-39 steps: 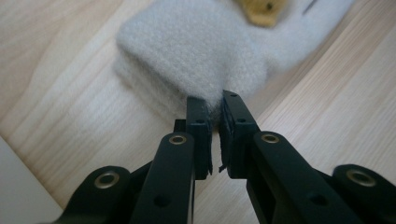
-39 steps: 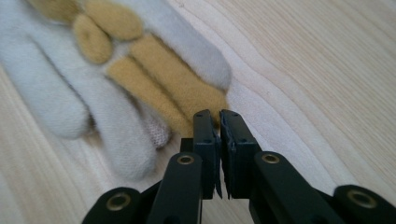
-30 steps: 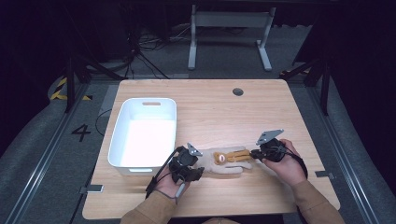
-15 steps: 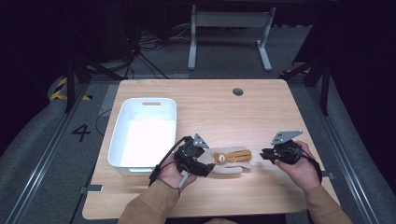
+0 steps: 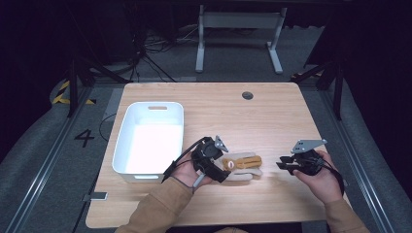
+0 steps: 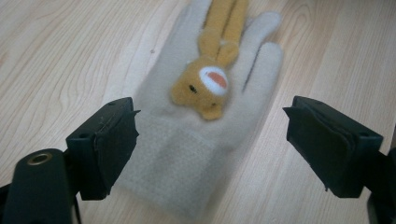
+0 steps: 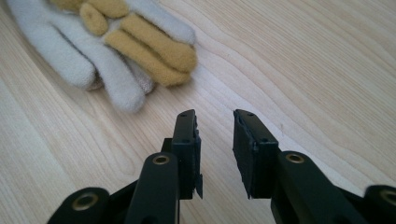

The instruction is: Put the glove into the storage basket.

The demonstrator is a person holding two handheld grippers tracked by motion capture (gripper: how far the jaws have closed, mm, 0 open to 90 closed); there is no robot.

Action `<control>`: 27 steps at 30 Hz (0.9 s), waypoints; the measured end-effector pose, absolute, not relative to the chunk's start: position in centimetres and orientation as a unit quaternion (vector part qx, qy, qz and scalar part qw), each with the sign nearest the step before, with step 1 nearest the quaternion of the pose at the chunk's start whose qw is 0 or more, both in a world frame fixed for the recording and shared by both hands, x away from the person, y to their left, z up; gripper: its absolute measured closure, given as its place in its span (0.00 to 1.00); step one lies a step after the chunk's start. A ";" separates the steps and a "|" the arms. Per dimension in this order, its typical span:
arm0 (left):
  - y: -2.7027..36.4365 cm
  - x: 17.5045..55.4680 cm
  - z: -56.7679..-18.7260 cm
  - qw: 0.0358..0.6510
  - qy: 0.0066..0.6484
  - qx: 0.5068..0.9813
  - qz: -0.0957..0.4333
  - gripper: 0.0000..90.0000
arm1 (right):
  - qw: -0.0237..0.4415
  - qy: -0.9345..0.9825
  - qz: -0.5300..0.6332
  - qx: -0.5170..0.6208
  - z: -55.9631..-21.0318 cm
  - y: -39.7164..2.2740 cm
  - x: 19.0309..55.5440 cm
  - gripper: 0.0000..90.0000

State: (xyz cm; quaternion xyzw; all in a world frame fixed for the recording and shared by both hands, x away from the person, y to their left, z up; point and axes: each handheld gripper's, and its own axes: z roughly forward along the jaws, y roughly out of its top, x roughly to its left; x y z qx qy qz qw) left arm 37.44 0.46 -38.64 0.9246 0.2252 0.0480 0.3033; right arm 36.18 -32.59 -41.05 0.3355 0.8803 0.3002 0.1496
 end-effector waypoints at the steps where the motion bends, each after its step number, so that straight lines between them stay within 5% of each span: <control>1: 0.3 37.5 -38.7 0.301 0.219 0.927 0.048 0.19 | 0.149 0.880 0.301 0.337 -41.1 -32.6 36.1 0.77; 12: -0.8 38.4 -39.9 0.273 0.204 0.938 0.054 0.13 | 0.141 0.878 0.305 0.341 -41.3 -33.0 35.7 0.72; 17: -1.5 38.7 -40.7 0.267 0.203 0.940 0.058 0.00 | 0.138 0.878 0.307 0.341 -41.4 -33.1 35.6 0.70; 27: -2.4 39.2 -42.1 0.254 0.197 0.945 0.057 0.00 | 0.134 0.878 0.309 0.339 -41.6 -33.0 35.5 0.68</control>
